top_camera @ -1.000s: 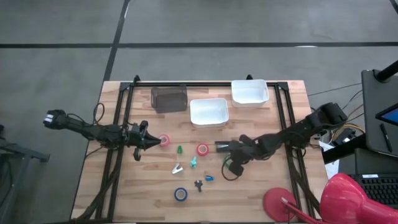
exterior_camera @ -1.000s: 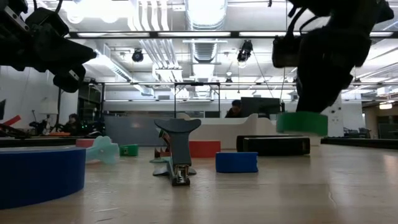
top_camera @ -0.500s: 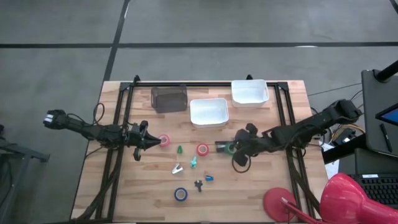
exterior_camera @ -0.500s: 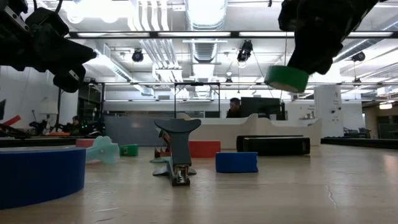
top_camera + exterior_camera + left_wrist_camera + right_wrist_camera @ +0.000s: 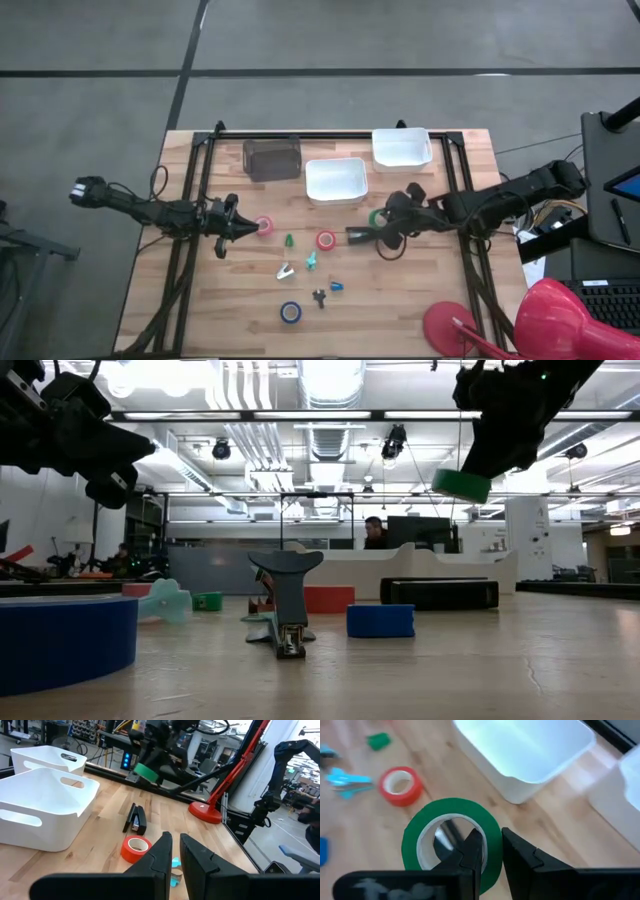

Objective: Pick and place Stapler, Stapler remover, tape
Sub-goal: Put the green tape into the right white bin

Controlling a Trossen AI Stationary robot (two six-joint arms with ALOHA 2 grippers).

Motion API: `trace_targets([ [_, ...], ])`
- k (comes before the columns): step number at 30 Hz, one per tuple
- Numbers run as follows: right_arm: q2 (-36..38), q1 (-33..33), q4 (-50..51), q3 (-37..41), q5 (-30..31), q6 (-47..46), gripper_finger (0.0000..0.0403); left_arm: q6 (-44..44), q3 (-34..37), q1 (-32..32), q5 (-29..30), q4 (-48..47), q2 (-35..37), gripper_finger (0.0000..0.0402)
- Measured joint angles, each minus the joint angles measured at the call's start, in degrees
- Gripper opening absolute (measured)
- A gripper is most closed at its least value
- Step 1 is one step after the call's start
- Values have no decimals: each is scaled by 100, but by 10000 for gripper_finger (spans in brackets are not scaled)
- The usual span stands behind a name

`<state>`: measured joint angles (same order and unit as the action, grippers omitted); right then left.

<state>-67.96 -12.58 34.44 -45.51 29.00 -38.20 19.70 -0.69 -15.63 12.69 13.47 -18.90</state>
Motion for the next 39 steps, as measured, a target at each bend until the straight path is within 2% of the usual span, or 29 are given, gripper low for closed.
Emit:
trace_targets([
  [10, -4, 771, 214, 10, 456, 290, 59, 0, 0, 1, 0, -20, 0, 39],
  [17, -14, 1714, 171, 11, 1203, 583, 59, 0, 1, -1, 0, -26, 0, 39],
  [21, -15, 2389, -96, 15, 1315, 1003, 59, 0, 2, 1, 0, -26, 0, 39],
  [24, -15, 2930, -248, 15, 1247, 1110, 59, 0, 0, 0, 0, -26, 0, 39],
  [32, -95, 4300, -797, 17, 264, 1328, 59, 0, 0, -1, 0, -26, 0, 39],
  [35, -262, 4630, -981, 17, -20, 1316, 59, 0, 0, 0, 0, -26, 0, 39],
  [39, -697, 4837, -1232, 19, -89, 1468, 59, 0, 1, 1, 0, -28, 0, 39],
])
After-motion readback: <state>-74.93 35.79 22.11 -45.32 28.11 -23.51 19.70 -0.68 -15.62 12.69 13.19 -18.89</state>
